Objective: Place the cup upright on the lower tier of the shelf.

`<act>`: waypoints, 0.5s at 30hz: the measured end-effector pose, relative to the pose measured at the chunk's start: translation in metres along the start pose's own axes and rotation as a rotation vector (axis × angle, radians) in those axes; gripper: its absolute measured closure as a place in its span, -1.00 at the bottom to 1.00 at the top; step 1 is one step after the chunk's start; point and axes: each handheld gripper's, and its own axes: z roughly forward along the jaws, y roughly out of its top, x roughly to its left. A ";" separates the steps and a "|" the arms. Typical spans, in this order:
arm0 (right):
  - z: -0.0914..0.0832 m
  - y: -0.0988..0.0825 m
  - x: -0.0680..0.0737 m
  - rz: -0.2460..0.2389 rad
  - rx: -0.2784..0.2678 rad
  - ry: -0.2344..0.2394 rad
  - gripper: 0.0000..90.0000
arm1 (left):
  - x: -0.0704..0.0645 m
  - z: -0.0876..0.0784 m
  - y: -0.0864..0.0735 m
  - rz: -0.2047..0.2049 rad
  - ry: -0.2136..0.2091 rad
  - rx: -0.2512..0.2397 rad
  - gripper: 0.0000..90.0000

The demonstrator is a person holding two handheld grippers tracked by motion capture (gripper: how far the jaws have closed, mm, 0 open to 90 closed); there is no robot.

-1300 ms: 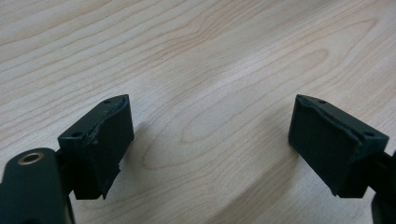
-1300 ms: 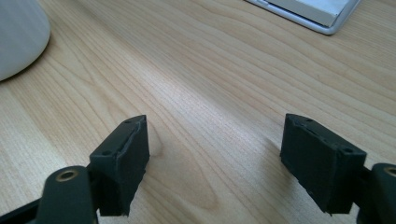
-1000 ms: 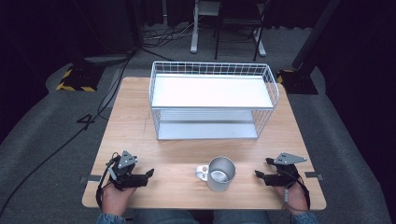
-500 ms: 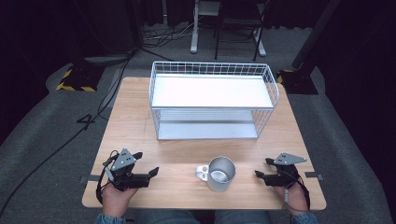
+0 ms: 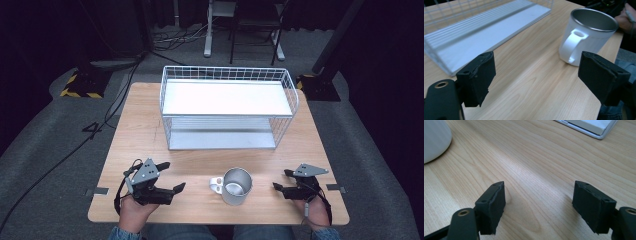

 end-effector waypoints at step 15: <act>0.000 0.000 0.000 0.000 -0.001 -0.004 -0.41 | -0.015 0.044 0.025 0.081 -0.176 0.001 -0.67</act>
